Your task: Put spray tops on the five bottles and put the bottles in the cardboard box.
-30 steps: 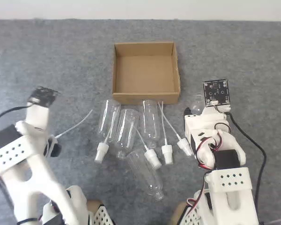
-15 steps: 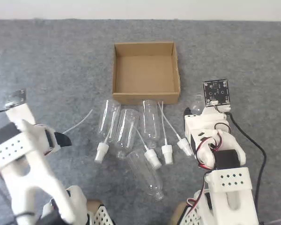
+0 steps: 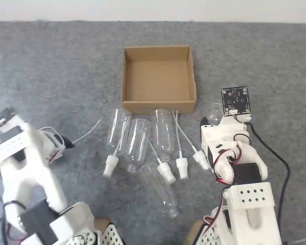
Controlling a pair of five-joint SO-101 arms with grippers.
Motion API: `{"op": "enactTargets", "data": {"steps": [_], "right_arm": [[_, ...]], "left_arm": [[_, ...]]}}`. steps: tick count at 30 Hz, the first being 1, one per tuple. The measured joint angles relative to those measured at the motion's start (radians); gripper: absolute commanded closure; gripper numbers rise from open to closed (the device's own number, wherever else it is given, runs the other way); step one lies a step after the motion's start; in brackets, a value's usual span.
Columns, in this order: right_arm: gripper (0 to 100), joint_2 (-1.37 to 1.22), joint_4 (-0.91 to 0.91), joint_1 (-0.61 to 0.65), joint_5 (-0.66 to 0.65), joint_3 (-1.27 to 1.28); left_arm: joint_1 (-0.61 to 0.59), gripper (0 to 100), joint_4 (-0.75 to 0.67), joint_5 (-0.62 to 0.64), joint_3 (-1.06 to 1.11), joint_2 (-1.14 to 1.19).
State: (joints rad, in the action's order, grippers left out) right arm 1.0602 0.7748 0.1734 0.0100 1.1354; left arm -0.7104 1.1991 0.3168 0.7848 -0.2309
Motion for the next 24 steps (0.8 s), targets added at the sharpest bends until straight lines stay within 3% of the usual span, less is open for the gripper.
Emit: {"op": "enactTargets", "data": {"steps": [14, 19, 24], "right_arm": [[85.9, 0.0, 0.0, 0.043, -0.014, 0.021], [85.9, 0.0, 0.0, 0.046, -0.014, 0.021], [85.9, 0.0, 0.0, 0.048, -0.014, 0.021]], "left_arm": [[-0.035, 70, -0.152, 0.035, 0.066, 0.011], [-0.035, 70, -0.176, 0.035, 0.043, 0.149], [-0.035, 79, -0.11, 0.035, -0.112, 0.302]]}}
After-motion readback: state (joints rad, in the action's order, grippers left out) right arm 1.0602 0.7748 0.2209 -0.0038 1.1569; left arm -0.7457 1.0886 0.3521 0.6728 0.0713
